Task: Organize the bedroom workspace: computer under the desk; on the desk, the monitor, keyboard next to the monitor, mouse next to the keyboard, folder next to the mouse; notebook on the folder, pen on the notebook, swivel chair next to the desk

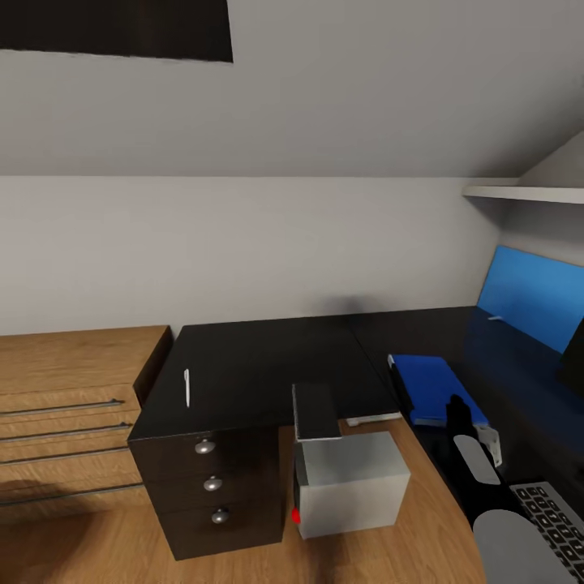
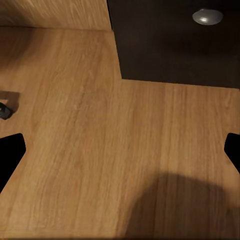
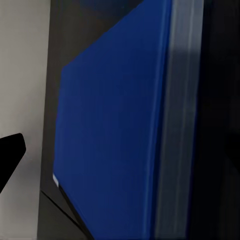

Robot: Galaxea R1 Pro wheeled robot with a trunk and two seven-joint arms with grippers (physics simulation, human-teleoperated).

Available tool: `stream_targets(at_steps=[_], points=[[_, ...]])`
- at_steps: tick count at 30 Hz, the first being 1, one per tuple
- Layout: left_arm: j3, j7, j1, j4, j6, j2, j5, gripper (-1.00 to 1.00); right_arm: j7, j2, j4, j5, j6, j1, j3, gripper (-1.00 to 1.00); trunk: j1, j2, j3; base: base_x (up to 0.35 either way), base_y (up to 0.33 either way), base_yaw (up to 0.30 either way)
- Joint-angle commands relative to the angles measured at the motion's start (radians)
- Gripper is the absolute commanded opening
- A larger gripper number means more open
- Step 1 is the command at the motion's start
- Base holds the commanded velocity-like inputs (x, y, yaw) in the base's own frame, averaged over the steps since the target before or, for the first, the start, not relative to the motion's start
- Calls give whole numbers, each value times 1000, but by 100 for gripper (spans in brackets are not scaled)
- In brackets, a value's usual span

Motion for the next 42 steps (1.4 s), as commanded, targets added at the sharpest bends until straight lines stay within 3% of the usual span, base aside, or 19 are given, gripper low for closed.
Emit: stream_targets(at_steps=[1,6,33,42], points=[[1,-1,0,-1,-2,-1,5,100,-2,0,-1,-10,-5,0,2,100,0,0,-1,-43,0,0],[4,3,0,-1,-2,-1,6,100,-2,2,-1,-11,-5,0,3,100,0,0,-1,-12,0,0],[4,6,0,0,2,-1,7,100,5,5,-4,-14,-2,0,3,100,-104,189,84,0,0,0],[3,6,0,7,3,-1,7,100,8,10,-17,-16,6,0,3,100,-104,189,84,0,0,3]])
